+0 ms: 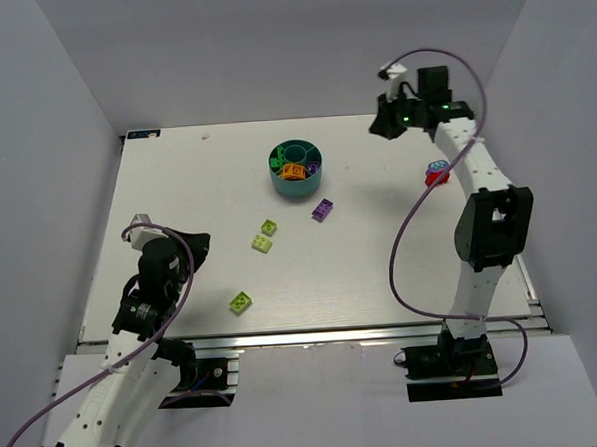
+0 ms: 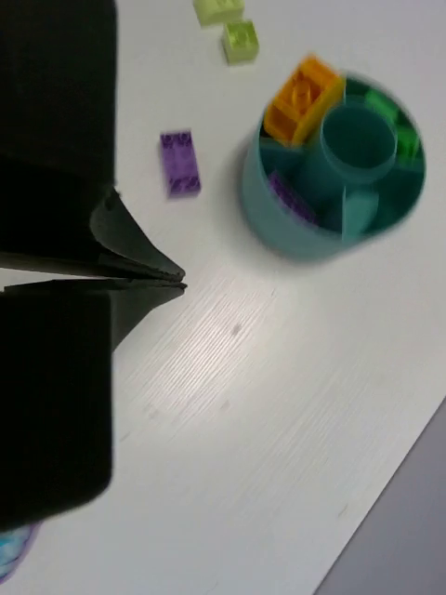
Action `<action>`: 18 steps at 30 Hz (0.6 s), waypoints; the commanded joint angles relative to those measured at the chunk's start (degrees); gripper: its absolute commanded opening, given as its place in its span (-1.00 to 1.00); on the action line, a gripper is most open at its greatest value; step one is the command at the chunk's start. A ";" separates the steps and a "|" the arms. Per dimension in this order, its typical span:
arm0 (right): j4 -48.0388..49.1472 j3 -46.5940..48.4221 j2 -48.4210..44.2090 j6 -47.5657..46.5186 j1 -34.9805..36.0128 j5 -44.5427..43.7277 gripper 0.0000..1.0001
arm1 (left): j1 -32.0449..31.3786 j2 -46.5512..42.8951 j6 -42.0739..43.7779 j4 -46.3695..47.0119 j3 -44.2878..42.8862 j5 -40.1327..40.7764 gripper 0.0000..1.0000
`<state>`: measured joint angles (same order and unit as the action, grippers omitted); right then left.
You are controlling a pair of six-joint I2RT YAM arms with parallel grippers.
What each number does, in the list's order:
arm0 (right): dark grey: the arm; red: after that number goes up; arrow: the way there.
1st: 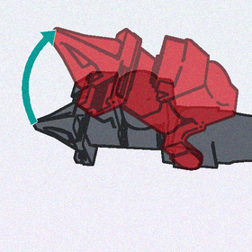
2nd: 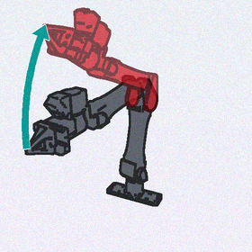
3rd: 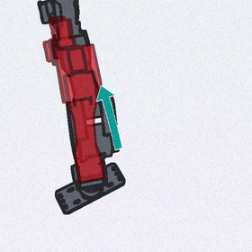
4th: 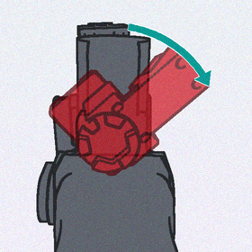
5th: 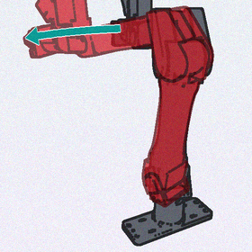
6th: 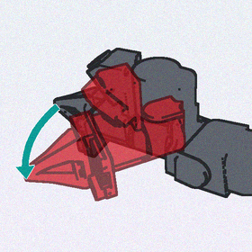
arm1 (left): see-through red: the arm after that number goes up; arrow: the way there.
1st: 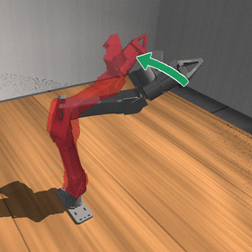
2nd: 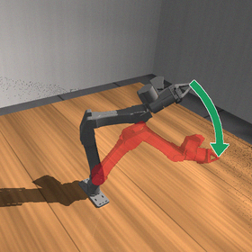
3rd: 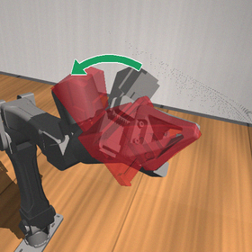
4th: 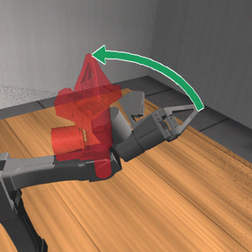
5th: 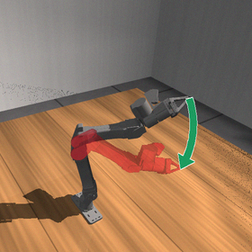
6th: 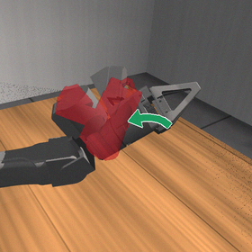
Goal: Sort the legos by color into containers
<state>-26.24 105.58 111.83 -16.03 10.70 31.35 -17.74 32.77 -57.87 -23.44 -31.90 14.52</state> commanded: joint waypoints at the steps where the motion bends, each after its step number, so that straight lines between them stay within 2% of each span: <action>1: -12.94 3.23 0.49 -2.00 -8.05 -3.39 -0.96 | 0.25 -0.52 2.84 -4.14 -2.29 0.59 -0.39; 2: -15.14 2.10 -0.46 -1.81 -9.54 -4.54 -0.93 | 0.25 -0.61 2.85 -4.77 -2.29 1.20 -0.19; 3: -15.51 -1.39 -1.26 -2.16 -12.43 -6.72 -0.61 | 0.25 -0.87 2.93 -5.55 -2.20 1.56 0.12; 6: -11.92 -7.39 -5.03 -1.72 -15.35 -14.26 0.21 | 0.25 -1.48 3.02 -6.09 -1.41 2.61 0.37; 7: -10.95 -9.58 -5.39 -0.42 -15.71 -17.00 0.55 | 0.25 -1.66 3.02 -6.00 -1.15 2.70 0.43; 8: -10.33 -9.78 -4.87 0.99 -16.23 -19.38 0.59 | 0.25 -1.57 3.02 -5.83 -0.89 2.79 0.46; 10: -10.41 -8.47 -2.42 2.76 -17.20 -25.44 0.79 | 0.33 -1.05 3.02 -4.43 -0.18 2.09 0.48; 18: -11.20 -3.55 4.88 6.09 -17.64 -30.55 0.79 | 0.33 1.50 2.15 -2.66 0.35 -0.02 0.50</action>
<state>-37.56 98.50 114.08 -12.78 -6.96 5.50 -17.74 34.35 -55.75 -27.44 -31.92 15.46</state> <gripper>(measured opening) 0.896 0.751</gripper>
